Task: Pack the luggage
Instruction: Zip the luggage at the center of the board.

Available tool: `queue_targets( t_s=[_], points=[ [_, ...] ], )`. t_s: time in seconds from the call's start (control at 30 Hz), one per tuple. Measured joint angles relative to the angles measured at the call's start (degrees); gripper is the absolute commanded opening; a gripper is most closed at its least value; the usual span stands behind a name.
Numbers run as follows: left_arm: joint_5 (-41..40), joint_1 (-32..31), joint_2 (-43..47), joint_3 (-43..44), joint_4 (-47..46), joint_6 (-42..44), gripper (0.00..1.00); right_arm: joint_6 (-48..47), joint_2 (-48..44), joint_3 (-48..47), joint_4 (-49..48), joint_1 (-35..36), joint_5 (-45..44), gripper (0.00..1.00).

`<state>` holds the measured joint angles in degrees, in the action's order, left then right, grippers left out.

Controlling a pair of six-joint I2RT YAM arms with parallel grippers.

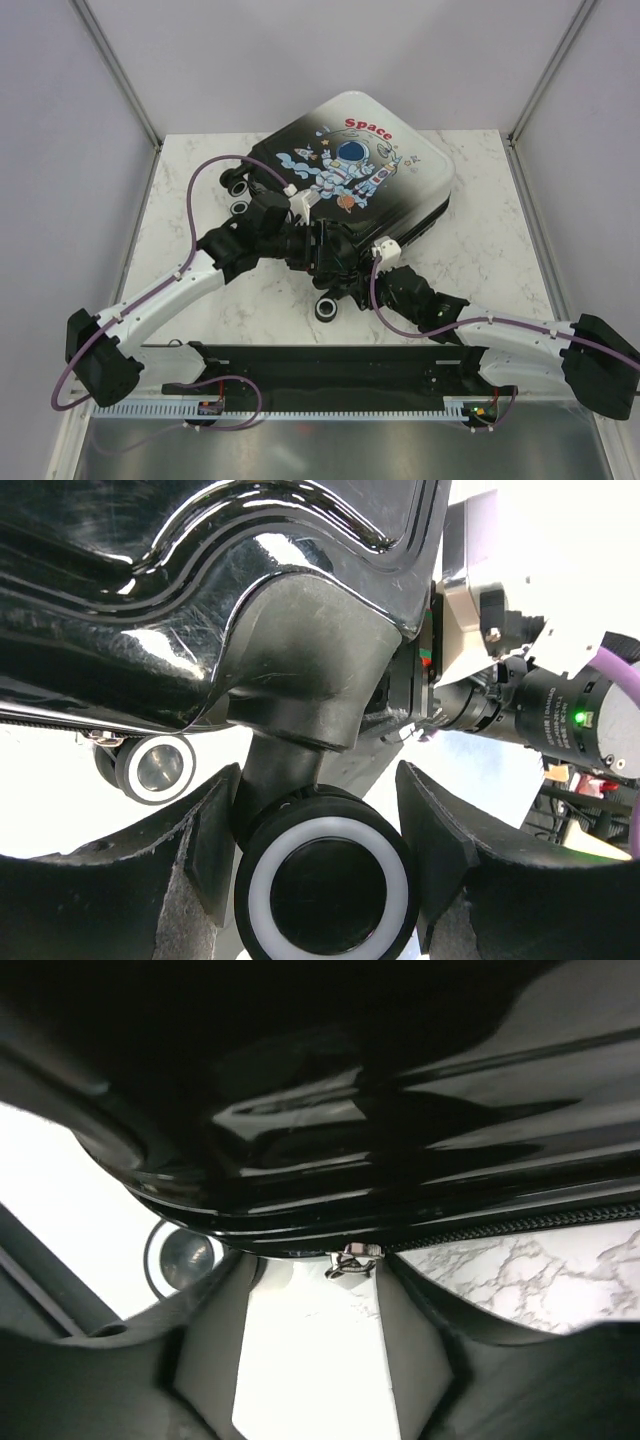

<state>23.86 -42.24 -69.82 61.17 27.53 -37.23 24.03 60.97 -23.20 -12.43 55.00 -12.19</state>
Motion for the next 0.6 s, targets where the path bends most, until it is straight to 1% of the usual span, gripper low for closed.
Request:
queue_targets(
  t_s=[0.03, 0.07, 0.2, 0.23, 0.3, 0.33, 0.37, 0.6],
  points=[
    [-0.11, 0.02, -0.07, 0.07, -0.07, 0.0, 0.02, -0.5, 0.31, 0.09, -0.44, 0.07, -0.02, 0.49],
    [-0.31, 0.04, -0.15, 0.17, -0.09, 0.0, 0.02, -0.81, 0.63, 0.09, -0.74, 0.07, -0.04, 0.42],
    [-0.92, 0.04, -0.81, 0.72, -0.11, 0.0, 0.02, -1.49, 1.22, 0.09, -1.14, 0.07, -0.15, 0.33],
    [-0.94, 0.04, -0.96, 0.9, -0.13, 0.0, 0.02, -1.53, 1.29, 0.09, -1.16, 0.07, -0.22, 0.32],
    [-1.03, 0.04, -1.18, 1.11, -0.13, 0.0, 0.02, -1.49, 1.29, 0.13, -1.18, 0.07, -0.46, 0.26],
    [-1.05, 0.04, -1.25, 1.16, -0.15, -0.02, 0.02, -1.55, 1.27, 0.24, -1.27, 0.07, -0.63, 0.19],
    [-1.05, 0.04, -1.31, 1.2, -0.13, 0.0, 0.02, -1.62, 1.22, 0.37, -1.29, 0.07, -1.03, 0.0],
    [-1.01, 0.04, -1.84, 1.66, 0.04, -0.02, 0.02, -1.33, -0.28, 1.16, -0.48, -0.11, -3.48, 0.0]
  ],
)
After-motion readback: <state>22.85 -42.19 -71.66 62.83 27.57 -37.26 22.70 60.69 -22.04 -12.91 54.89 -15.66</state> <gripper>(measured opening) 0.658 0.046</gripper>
